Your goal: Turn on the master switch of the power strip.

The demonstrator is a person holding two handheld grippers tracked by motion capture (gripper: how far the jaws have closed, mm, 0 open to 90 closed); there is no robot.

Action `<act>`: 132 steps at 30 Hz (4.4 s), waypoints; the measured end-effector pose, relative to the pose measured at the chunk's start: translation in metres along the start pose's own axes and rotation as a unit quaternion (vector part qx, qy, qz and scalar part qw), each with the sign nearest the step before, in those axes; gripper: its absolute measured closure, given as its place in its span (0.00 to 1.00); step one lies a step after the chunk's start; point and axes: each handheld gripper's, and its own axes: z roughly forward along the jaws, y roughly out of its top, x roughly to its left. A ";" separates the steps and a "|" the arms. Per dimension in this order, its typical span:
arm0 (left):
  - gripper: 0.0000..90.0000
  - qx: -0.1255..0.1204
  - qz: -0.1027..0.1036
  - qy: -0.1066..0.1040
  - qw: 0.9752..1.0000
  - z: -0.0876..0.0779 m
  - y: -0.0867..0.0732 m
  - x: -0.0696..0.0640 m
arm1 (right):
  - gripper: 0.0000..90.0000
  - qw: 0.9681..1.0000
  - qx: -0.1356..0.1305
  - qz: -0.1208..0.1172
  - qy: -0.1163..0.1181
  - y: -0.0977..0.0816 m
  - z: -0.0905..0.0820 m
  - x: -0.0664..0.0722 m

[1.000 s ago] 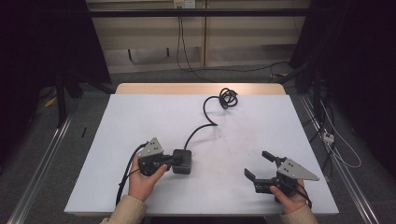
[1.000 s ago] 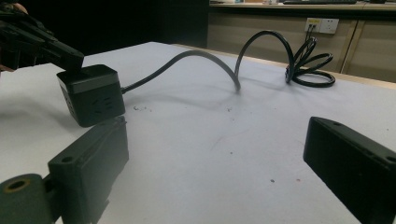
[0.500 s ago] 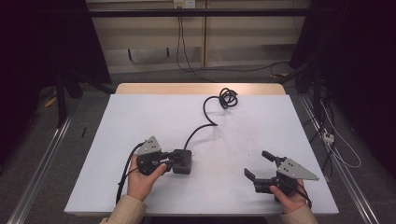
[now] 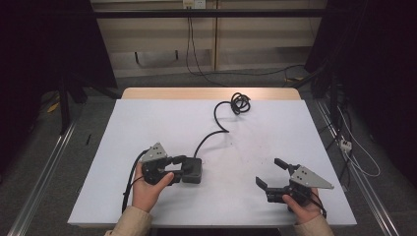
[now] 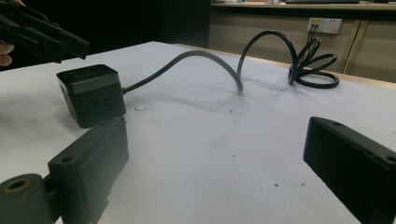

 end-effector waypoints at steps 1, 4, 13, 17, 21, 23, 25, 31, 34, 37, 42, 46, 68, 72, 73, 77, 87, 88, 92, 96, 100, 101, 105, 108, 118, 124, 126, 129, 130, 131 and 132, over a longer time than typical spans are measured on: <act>0.51 0.001 0.000 0.002 1.000 0.000 0.000 0.000 | 0.07 1.000 0.000 0.000 0.000 0.000 0.001 0.000; 0.44 -0.001 -0.005 0.006 1.000 -0.001 0.000 0.000 | 0.07 1.000 0.000 0.000 0.003 0.000 0.001 0.001; 0.24 0.004 -0.008 0.014 1.000 0.000 0.000 0.002 | 0.07 1.000 0.000 0.000 0.002 0.000 0.002 0.001; 0.18 0.005 -0.008 0.017 1.000 0.001 0.000 0.002 | 0.07 1.000 0.000 0.000 0.002 0.000 0.002 0.001; 0.15 0.006 -0.011 0.014 1.000 0.002 -0.001 0.002 | 0.07 1.000 -0.001 0.000 0.001 0.000 0.001 0.000; 0.14 0.006 -0.010 0.013 1.000 0.002 0.000 0.001 | 0.07 1.000 0.000 -0.001 0.001 0.000 0.000 0.000; 0.14 0.006 -0.009 0.011 1.000 0.003 0.000 0.001 | 0.07 1.000 0.001 0.000 0.001 0.000 -0.001 0.001; 0.12 0.010 -0.007 0.009 1.000 0.004 -0.001 0.001 | 0.07 1.000 -0.001 0.001 -0.002 0.001 -0.003 0.001; 0.11 0.007 -0.008 0.010 1.000 0.002 -0.001 0.001 | 0.07 1.000 -0.001 0.001 -0.002 0.001 -0.004 0.001; 0.11 0.005 -0.007 0.012 1.000 -0.001 -0.002 0.001 | 0.07 1.000 -0.002 0.000 -0.001 0.001 -0.003 0.002; 0.11 0.002 -0.005 0.012 1.000 -0.005 -0.002 0.002 | 0.07 1.000 -0.002 -0.001 0.000 0.002 -0.003 0.002; 0.11 -0.002 -0.001 0.018 1.000 -0.010 -0.004 0.004 | 0.07 1.000 -0.002 -0.001 0.001 0.002 -0.003 0.002; 0.08 -0.007 -0.009 0.023 1.000 -0.029 -0.014 0.014 | 0.07 1.000 -0.004 -0.003 0.002 0.003 -0.003 0.002; 0.08 -0.013 -0.012 0.026 1.000 -0.034 -0.016 0.016 | 0.07 1.000 -0.004 -0.003 0.003 0.003 -0.003 0.002; 0.08 -0.014 -0.012 0.028 0.999 -0.036 -0.016 0.017 | 0.07 1.000 -0.004 -0.003 0.002 0.003 -0.003 0.002; 0.08 -0.016 -0.014 0.032 0.999 -0.040 -0.018 0.020 | 0.07 1.000 -0.005 -0.003 0.002 0.003 -0.003 0.002; 0.08 -0.014 -0.015 0.039 0.999 -0.046 -0.022 0.025 | 0.07 1.000 -0.005 -0.003 0.001 0.004 -0.003 0.002; 0.08 -0.013 -0.011 0.040 0.999 -0.047 -0.022 0.026 | 0.07 1.000 -0.005 -0.003 0.001 0.004 -0.003 0.002; 0.08 -0.013 -0.012 0.043 0.999 -0.050 -0.023 0.027 | 0.07 1.000 -0.005 -0.003 0.001 0.004 -0.003 0.002; 0.08 -0.016 -0.019 0.046 0.999 -0.052 -0.026 0.031 | 0.07 1.000 -0.006 -0.003 0.001 0.004 -0.004 0.002; 0.08 -0.017 -0.023 0.050 0.998 -0.055 -0.029 0.035 | 0.07 1.000 -0.006 -0.002 0.001 0.004 -0.004 0.002; 0.08 -0.017 -0.022 0.051 0.998 -0.055 -0.030 0.036 | 0.07 1.000 -0.005 -0.002 0.001 0.004 -0.004 0.002; 0.08 -0.016 -0.021 0.052 0.998 -0.057 -0.032 0.038 | 0.07 1.000 -0.005 -0.003 0.001 0.004 -0.004 0.002; 0.08 -0.016 -0.024 0.055 0.998 -0.059 -0.033 0.040 | 0.07 1.000 -0.005 -0.003 0.001 0.004 -0.004 0.002; 0.08 -0.021 -0.031 0.057 0.998 -0.065 -0.037 0.045 | 0.07 1.000 -0.005 -0.002 0.001 0.004 -0.004 0.002; 0.08 -0.022 -0.030 0.059 0.998 -0.067 -0.039 0.047 | 0.07 1.000 -0.006 -0.002 0.001 0.004 -0.004 0.002; 0.08 -0.022 -0.031 0.056 0.998 -0.067 -0.040 0.047 | 0.07 1.000 -0.006 -0.002 0.000 0.004 -0.004 0.002; 0.08 -0.022 -0.031 0.058 0.998 -0.068 -0.041 0.049 | 0.07 1.000 -0.006 -0.002 0.000 0.004 -0.004 0.002; 0.08 -0.022 -0.033 0.058 0.998 -0.069 -0.041 0.049 | 0.07 1.000 -0.006 -0.002 0.001 0.004 -0.004 0.002; 0.08 -0.022 -0.032 0.060 0.997 -0.070 -0.042 0.050 | 0.07 1.000 -0.006 -0.001 0.001 0.004 -0.004 0.002; 0.08 -0.024 -0.034 0.062 0.997 -0.070 -0.042 0.050 | 0.07 1.000 -0.006 -0.001 0.000 0.004 -0.004 0.001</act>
